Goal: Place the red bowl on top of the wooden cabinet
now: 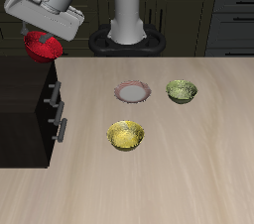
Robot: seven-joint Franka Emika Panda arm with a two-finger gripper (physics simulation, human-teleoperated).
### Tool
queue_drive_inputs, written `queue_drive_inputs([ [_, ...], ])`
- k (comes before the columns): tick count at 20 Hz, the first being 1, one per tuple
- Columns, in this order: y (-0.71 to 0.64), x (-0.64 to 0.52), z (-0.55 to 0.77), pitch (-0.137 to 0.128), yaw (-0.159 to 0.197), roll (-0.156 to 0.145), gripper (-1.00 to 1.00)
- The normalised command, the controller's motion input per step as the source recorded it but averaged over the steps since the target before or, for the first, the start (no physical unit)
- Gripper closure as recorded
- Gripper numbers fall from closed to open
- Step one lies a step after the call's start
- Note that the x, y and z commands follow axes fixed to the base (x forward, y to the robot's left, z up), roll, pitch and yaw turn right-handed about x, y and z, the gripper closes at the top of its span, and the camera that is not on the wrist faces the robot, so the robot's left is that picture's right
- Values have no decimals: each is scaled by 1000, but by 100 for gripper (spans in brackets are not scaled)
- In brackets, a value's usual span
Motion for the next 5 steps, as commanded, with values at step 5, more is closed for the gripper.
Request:
queue_drive_inputs([
  [5,-5,31,20,-2,11,-4,-100],
])
